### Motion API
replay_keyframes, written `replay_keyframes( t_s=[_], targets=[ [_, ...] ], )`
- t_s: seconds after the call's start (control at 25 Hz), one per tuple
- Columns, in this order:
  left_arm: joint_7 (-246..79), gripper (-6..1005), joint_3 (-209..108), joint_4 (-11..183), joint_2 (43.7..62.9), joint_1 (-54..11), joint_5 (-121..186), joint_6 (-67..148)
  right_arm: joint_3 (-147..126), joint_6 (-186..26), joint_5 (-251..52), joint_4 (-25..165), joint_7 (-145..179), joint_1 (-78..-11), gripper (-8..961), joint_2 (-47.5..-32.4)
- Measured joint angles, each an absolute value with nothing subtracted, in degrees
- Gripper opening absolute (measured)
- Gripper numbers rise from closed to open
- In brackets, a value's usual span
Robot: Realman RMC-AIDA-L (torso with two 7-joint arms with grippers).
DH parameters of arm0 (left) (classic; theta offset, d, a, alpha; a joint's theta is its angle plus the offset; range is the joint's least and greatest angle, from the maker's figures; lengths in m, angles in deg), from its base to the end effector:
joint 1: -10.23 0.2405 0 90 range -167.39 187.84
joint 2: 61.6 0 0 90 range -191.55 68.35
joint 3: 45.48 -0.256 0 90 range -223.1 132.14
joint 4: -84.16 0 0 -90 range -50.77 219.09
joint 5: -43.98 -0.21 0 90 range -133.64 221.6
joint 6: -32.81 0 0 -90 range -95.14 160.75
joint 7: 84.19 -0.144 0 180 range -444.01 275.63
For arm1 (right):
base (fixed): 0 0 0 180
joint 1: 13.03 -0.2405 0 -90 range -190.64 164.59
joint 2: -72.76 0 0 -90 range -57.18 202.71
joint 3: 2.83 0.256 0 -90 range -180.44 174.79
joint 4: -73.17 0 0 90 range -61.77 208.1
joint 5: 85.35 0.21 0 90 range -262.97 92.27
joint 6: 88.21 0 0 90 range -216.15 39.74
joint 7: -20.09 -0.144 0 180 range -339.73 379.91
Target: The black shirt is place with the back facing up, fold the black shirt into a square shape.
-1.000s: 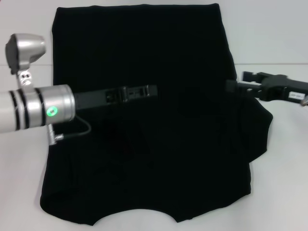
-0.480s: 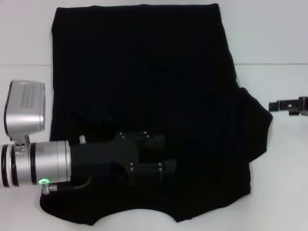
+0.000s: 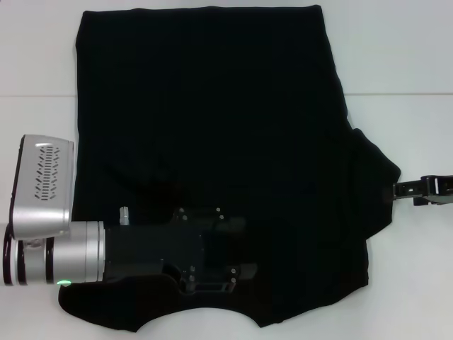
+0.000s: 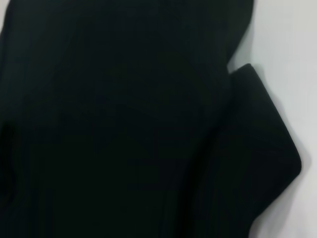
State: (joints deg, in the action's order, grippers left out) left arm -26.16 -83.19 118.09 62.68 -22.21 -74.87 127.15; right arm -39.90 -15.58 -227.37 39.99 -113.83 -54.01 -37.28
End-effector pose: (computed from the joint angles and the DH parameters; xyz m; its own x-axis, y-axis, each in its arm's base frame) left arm -0.2333 0.3051 -0.0470 0.8537 0.0531 0.5181 0.1379 -0.9823 -0.1266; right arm 0.3073 0.3945 0.0478 0.3058 -0.8943 -0.3266 -0.9388 -0.2262 -0.2597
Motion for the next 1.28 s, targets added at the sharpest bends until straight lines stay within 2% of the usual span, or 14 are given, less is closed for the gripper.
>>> replay_keyframes(
  t_s=[0.24, 0.4, 0.6, 0.68, 0.88, 1.28],
  targets=[
    [-25.4, 706, -83.1, 118.1, 62.68, -22.2, -74.9, 126.9, -40.2, -19.9, -227.4, 43.0, -113.2, -55.0, 914, -37.97],
    [-23.2, 712, -82.7, 118.1, 62.68, -22.4, -74.6, 126.8, -41.2, -22.7, -227.5, 44.0, -113.0, -56.0, 914, -39.05],
    [-19.5, 834, -82.5, 118.3, 62.47, -22.8, -74.6, 126.6, -42.8, -24.7, -227.5, 44.2, -113.1, -57.2, 869, -39.88],
    [-19.2, 845, -82.5, 118.4, 62.47, -22.8, -74.4, 126.3, -43.1, -26.1, -227.5, 44.2, -113.1, -57.3, 847, -40.09],
    [-19.2, 872, -82.3, 118.3, 62.51, -22.7, -74.3, 126.1, -43.3, -27.6, -227.5, 44.3, -113.0, -57.3, 637, -40.18],
    [-19.2, 887, -81.8, 118.1, 62.59, -22.6, -74.2, 126.1, -44.3, -30.3, -227.5, 44.9, -112.8, -57.3, 413, -40.87]
  ],
)
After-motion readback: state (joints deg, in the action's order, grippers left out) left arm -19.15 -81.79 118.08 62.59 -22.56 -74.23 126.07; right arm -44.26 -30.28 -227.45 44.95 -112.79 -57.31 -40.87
